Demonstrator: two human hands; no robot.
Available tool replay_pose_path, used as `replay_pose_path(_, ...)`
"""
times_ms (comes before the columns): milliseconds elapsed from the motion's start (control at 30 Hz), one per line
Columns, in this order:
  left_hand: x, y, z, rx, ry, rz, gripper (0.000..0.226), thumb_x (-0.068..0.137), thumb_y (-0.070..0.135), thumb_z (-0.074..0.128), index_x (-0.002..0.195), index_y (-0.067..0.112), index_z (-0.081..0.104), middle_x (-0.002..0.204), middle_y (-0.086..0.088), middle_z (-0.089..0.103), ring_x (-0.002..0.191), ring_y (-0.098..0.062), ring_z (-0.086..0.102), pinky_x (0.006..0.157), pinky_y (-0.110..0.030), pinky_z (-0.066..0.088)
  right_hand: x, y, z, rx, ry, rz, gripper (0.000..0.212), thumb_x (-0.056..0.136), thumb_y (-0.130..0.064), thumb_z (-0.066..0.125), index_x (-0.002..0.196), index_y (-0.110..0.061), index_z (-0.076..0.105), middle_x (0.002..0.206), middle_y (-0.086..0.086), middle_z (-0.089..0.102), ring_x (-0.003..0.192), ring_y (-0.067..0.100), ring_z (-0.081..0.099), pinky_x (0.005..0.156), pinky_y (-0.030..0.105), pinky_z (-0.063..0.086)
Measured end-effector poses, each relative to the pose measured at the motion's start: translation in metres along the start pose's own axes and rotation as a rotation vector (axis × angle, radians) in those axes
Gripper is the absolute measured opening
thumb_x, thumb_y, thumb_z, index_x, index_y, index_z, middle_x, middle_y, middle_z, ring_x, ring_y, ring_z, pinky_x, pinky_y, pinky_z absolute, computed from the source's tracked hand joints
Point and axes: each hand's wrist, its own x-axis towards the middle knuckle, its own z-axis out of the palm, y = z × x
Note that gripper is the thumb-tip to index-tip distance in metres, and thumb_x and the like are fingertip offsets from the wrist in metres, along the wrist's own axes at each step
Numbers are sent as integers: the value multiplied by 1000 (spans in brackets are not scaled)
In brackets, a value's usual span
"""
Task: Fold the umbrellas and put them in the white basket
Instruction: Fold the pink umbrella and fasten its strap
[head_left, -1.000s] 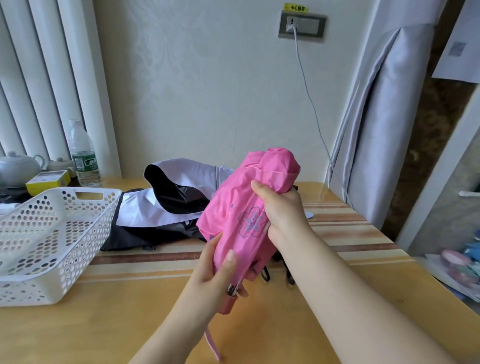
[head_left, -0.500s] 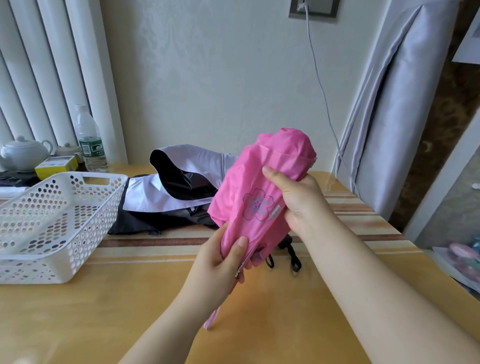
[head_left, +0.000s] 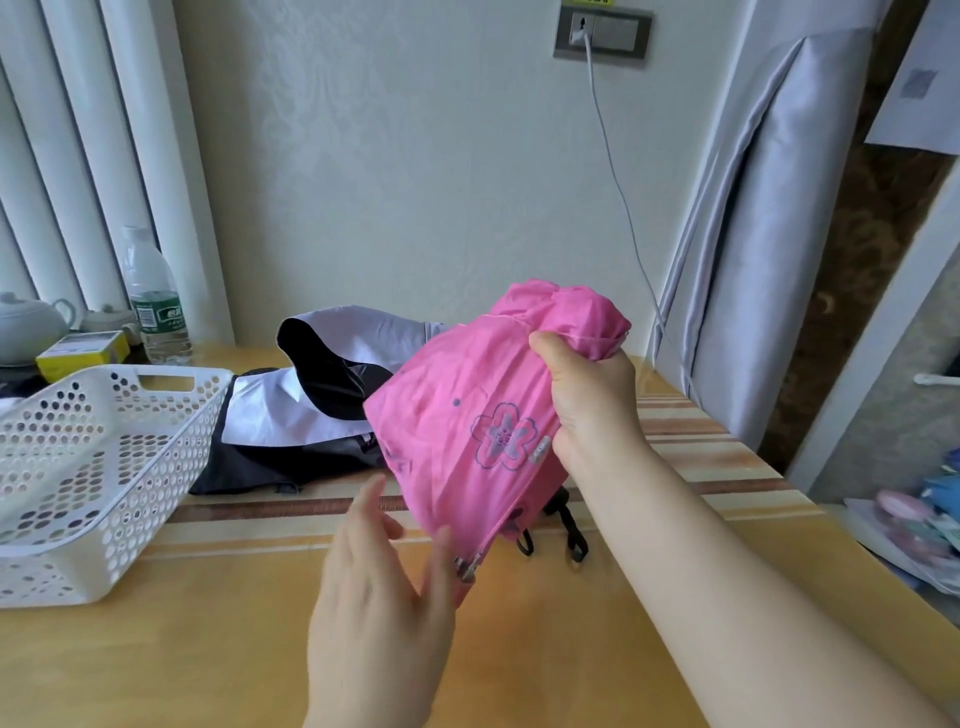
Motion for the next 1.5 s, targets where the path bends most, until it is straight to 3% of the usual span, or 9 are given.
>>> replay_pose_path(100,-2,2,5,134,-43,225,50,82,52,53,116,15,53,100,-5,50,77,-20,56,60,-19,38,-1,-1,4,16,-21,-57,34,74,-7,74,64,-21,45,54,-8,43,58,13,44,56,24,36)
replay_pose_path(233,9,0,17,22,-291,-112,66,86,59,42,146,40,25,94,11,47,73,-9,55,57,-16,36,-6,0,8,34,-28,-65,27,67,-16,79,64,-21,52,60,-4,54,63,16,54,62,28,46)
replay_pose_path(533,18,-1,2,-776,-673,-335,38,89,39,54,126,30,51,78,-5,68,66,-18,62,51,-22,41,-2,-5,2,105,-74,75,24,66,-17,82,59,-20,59,79,9,55,77,23,56,71,35,44)
replay_pose_path(800,10,-3,12,-555,-421,-106,50,81,54,50,123,26,55,56,7,53,51,-8,50,54,-18,40,6,-8,1,3,-60,-14,47,65,-19,86,102,-5,62,100,11,70,92,27,68,89,46,55)
replay_pose_path(933,10,2,11,-593,-379,-143,59,71,60,52,125,36,54,53,2,53,49,-10,51,51,-16,39,5,-14,3,52,-48,-83,38,60,-23,83,90,-14,61,90,7,68,93,31,68,87,49,56)
replay_pose_path(1067,17,11,8,-743,-355,-356,25,81,54,58,93,35,70,48,-10,48,40,-12,44,39,-16,33,2,-14,3,61,-206,-118,29,67,-20,85,85,-17,62,88,4,68,87,21,66,89,45,52)
replay_pose_path(1200,18,4,1,-724,-309,-344,22,92,34,59,77,24,70,46,-12,49,37,-14,42,37,-16,32,10,-22,-13,-31,-391,-28,87,64,-60,73,140,-34,38,130,-9,51,126,15,51,109,45,39)
replay_pose_path(1367,17,-9,-1,-691,-294,-353,24,87,27,52,76,11,65,45,-14,49,36,-14,43,36,-18,33,20,-38,-35,-261,-545,-188,34,87,-49,48,121,-46,53,141,-5,50,125,17,53,102,42,48)
replay_pose_path(1500,21,-20,2,-634,-278,-325,30,86,46,59,88,16,65,45,-8,49,41,-14,45,42,-19,37,26,-45,-36,-438,-719,-285,38,82,-55,49,119,-47,55,129,-20,54,117,-3,54,88,16,49)
